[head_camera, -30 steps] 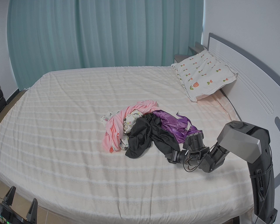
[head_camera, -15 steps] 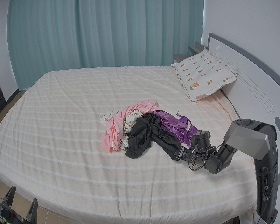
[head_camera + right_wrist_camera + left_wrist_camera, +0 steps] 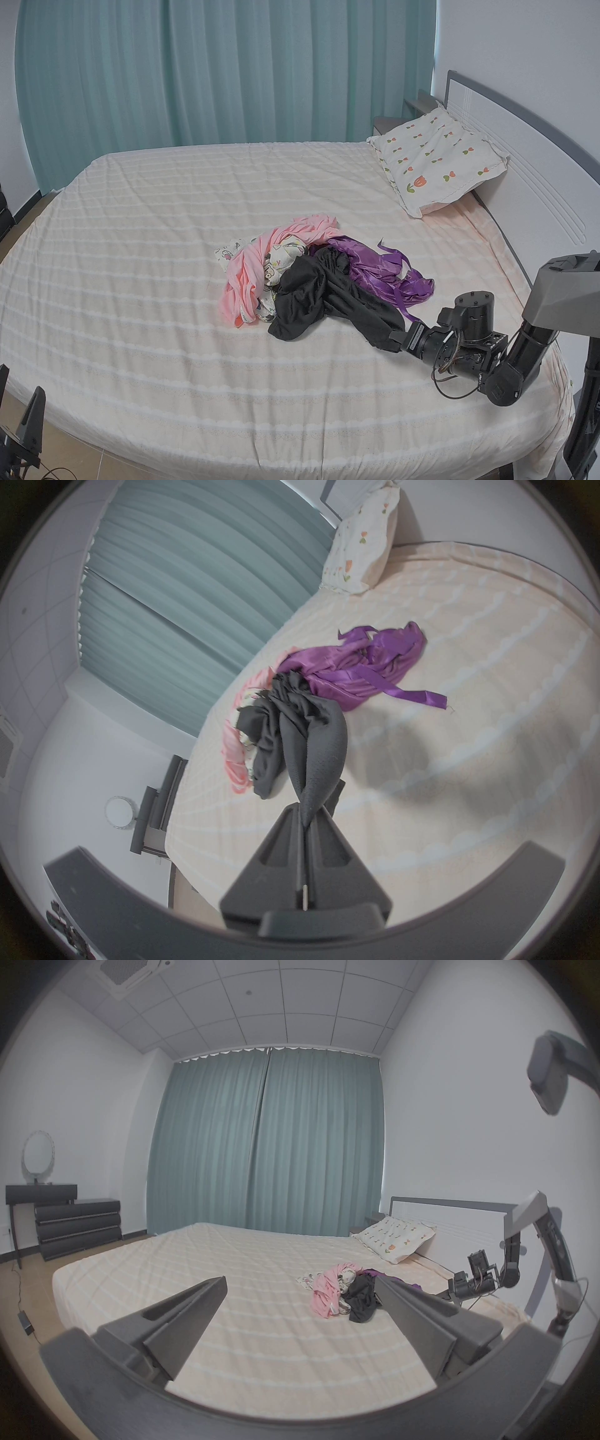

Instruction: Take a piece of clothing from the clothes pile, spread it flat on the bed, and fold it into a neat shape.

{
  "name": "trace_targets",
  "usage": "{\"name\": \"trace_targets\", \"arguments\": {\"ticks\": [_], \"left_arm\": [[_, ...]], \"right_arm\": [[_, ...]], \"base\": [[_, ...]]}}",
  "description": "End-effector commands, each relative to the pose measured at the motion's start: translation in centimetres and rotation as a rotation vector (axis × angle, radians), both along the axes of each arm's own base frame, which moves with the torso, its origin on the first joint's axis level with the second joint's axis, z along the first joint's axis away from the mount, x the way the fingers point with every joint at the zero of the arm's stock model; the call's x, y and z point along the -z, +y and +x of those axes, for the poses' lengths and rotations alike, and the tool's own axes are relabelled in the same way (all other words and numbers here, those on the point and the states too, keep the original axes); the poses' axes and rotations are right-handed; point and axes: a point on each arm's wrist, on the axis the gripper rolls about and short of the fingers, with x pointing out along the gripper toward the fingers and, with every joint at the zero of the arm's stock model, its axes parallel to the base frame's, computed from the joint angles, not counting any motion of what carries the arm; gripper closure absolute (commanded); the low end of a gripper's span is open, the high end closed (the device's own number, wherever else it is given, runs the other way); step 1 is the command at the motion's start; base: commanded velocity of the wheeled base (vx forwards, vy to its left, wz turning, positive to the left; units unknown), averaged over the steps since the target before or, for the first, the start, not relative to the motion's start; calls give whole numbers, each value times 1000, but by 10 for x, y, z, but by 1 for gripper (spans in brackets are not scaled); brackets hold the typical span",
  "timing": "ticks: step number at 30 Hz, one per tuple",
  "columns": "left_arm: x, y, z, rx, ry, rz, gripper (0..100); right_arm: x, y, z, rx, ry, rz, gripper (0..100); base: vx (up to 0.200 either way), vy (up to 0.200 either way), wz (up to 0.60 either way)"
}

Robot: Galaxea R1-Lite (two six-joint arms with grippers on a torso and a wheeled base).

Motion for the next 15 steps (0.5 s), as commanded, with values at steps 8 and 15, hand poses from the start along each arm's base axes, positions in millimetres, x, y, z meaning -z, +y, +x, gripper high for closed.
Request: {"name": "trace_targets", "arguments": {"ticks": [8,15], "left_arm": [[-16,-32,137,300,627,-65,0],[21,-69,214,311,746,-188,0]], "right_arm": [[-14,-20,-46,19,-107,89,100],[-12,-21,-47,42,-94,102,100]], "base": [[0,0,0],[0,0,0]]}}
